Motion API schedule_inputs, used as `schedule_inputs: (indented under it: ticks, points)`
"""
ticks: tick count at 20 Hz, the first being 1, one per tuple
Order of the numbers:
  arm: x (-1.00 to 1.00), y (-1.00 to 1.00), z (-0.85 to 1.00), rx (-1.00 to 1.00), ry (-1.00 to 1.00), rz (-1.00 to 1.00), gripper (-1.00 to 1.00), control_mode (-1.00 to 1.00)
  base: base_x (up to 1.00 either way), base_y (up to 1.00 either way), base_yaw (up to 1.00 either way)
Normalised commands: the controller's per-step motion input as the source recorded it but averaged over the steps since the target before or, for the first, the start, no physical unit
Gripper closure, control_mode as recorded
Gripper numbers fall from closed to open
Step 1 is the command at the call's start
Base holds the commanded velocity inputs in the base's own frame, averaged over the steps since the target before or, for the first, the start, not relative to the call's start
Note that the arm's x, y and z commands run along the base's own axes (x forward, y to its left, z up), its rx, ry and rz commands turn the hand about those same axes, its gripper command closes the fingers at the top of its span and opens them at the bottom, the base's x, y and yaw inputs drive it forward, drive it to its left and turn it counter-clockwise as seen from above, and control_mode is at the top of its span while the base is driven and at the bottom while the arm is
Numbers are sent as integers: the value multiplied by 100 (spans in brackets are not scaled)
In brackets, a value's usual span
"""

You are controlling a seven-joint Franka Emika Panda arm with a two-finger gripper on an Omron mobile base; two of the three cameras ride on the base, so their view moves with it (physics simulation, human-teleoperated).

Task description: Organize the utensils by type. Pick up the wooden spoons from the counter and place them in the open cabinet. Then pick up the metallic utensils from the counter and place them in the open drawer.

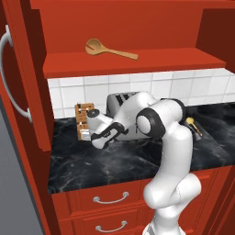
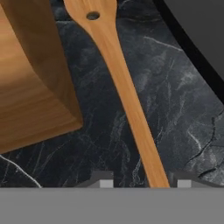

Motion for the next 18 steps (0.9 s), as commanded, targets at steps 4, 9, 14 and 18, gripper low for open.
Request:
schedule_inputs:
  ticks: [4, 9, 14, 18]
  points:
    - [4, -2, -47, 6, 0, 0, 100, -100, 0, 0, 0]
    - [0, -26, -17, 6, 0, 0, 100, -100, 0, 0, 0]
    - [0, -7, -6, 1, 0, 1, 100, -100, 0, 0, 0]
    - [-5, 0, 4, 1, -3, 2, 100, -100, 0, 0, 0]
